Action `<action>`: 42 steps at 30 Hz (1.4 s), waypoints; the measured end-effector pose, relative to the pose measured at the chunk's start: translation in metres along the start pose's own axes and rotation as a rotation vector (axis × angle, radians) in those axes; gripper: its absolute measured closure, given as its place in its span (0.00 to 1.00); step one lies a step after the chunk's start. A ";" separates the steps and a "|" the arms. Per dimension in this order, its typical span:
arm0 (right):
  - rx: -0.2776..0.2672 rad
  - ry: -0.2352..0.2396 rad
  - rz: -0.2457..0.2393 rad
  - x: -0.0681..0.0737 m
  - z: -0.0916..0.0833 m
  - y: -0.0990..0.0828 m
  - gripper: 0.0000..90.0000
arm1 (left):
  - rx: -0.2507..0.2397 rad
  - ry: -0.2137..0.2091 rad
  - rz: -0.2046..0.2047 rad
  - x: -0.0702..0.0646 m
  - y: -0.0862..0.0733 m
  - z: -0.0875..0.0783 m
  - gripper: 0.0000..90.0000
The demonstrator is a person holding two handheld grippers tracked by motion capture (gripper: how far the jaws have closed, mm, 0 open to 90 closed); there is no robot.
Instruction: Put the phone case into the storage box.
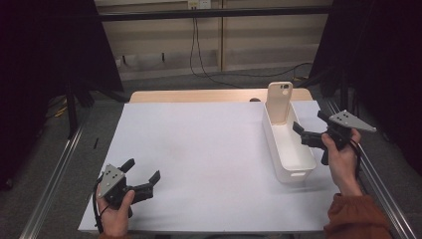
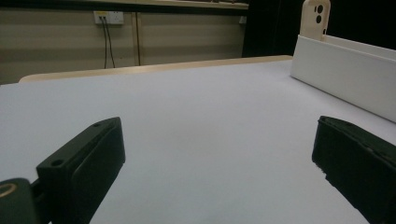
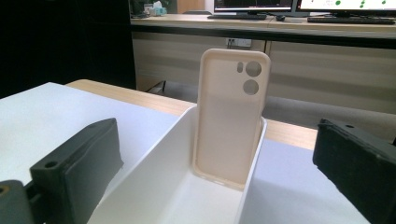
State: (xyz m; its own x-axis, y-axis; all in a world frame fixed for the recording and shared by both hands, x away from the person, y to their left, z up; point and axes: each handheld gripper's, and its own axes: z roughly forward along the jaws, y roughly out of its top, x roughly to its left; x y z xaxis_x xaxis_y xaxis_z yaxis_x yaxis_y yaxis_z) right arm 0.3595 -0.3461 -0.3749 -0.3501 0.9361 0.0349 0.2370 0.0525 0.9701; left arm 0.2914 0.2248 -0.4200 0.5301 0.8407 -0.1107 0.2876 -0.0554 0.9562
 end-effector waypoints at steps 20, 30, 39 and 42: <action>-0.026 -0.012 -0.009 0.018 -0.042 -0.010 0.01 | 0.004 0.016 0.001 0.001 -0.002 -0.005 0.03; -0.022 -0.020 -0.004 0.021 -0.064 -0.027 0.00 | 0.003 0.025 0.005 0.001 -0.003 -0.009 0.03; -0.027 -0.044 0.019 0.027 -0.083 -0.046 0.00 | 0.004 0.026 -0.001 0.003 -0.005 -0.013 0.03; -0.018 -0.050 0.024 0.028 -0.088 -0.051 0.01 | 0.002 0.033 -0.011 0.005 -0.005 -0.016 0.03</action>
State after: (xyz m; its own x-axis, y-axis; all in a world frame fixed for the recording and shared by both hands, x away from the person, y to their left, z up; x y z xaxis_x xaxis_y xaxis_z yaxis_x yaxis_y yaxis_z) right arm 0.2577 -0.3538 -0.4022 -0.2987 0.9532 0.0462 0.2284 0.0244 0.9733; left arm 0.2798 0.2375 -0.4209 0.5004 0.8585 -0.1123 0.2947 -0.0469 0.9544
